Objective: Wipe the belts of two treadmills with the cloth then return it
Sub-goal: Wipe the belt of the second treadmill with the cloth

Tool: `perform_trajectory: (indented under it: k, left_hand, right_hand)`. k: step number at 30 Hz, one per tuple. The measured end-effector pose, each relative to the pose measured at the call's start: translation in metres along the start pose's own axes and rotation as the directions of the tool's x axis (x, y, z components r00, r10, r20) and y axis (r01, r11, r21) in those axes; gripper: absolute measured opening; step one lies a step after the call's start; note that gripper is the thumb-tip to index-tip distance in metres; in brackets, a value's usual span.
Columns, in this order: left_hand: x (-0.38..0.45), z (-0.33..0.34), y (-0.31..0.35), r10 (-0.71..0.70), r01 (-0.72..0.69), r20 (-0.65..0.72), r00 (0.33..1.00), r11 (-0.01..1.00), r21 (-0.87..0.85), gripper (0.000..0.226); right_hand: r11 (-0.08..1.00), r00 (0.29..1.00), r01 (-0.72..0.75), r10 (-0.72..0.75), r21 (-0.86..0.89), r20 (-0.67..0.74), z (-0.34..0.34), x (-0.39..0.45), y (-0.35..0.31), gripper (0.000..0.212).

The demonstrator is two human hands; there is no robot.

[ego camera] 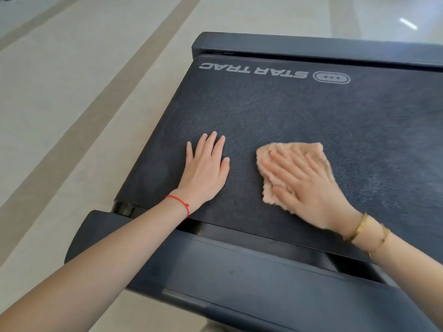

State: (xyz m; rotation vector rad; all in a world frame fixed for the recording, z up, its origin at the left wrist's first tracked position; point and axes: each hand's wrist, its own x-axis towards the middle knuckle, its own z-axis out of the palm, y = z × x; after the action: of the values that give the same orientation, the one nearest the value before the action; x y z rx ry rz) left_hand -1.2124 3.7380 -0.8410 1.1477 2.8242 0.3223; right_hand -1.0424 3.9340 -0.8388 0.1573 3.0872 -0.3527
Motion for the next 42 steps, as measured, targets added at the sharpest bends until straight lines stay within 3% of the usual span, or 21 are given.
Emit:
perform_trajectory:
  k: [5,7,12,15,19,25,27,31,34,38,42]
  left_hand:
    - [0.021,0.011,0.03,0.027,-0.028,0.015,1.0,0.999,0.02,0.057]
    - [0.024,0.015,0.035,0.002,-0.002,-0.002,1.0,1.0,0.027,0.057]
    - [0.022,0.021,0.037,-0.012,0.012,-0.07,0.997,1.0,0.009,0.057]
    - [0.022,0.021,0.036,-0.003,0.003,-0.082,0.997,1.0,-0.002,0.058]
    - [0.021,0.023,0.037,-0.014,0.015,-0.091,0.996,1.0,0.012,0.057]
    - [0.022,0.023,0.041,-0.019,0.023,-0.093,0.995,0.999,0.036,0.058]
    - [0.022,0.022,0.041,-0.021,0.024,-0.092,0.996,0.999,0.034,0.058]
    - [0.023,0.022,0.039,-0.015,0.019,-0.089,0.996,0.999,0.034,0.058]
    - [0.028,0.021,0.037,-0.004,0.006,-0.074,0.997,1.0,0.029,0.058]
    - [0.044,0.018,0.038,0.005,-0.004,-0.039,0.999,1.0,0.021,0.058]
    - [0.067,0.017,0.044,0.026,-0.026,-0.014,1.0,1.0,0.017,0.058]
  right_hand:
    - [0.947,0.946,-0.322,0.322,0.004,-0.028,-0.015,0.032,0.047,0.057]
    - [0.952,0.952,-0.304,0.304,-0.012,-0.015,-0.012,0.031,0.036,0.057]
    - [0.999,0.999,0.001,0.0,-0.04,0.04,0.003,-0.023,-0.017,0.057]
    - [0.997,0.996,0.073,-0.072,-0.02,0.046,0.004,-0.037,-0.011,0.058]
    - [0.999,0.999,-0.014,0.012,-0.032,-0.038,-0.004,-0.016,0.023,0.057]
    - [0.912,0.908,-0.409,0.411,0.038,-0.08,-0.018,0.06,0.082,0.057]
    - [0.917,0.914,-0.397,0.398,0.032,-0.074,-0.015,0.067,0.069,0.057]
    - [0.992,0.992,-0.125,0.125,-0.002,-0.025,-0.004,0.027,0.024,0.057]
    - [1.0,1.0,0.002,-0.002,-0.02,0.018,-0.001,-0.012,0.01,0.058]
    - [0.998,0.998,-0.055,0.055,0.01,-0.02,-0.009,-0.024,0.037,0.056]
    - [0.962,0.961,-0.272,0.272,0.016,-0.048,-0.021,0.005,0.092,0.058]
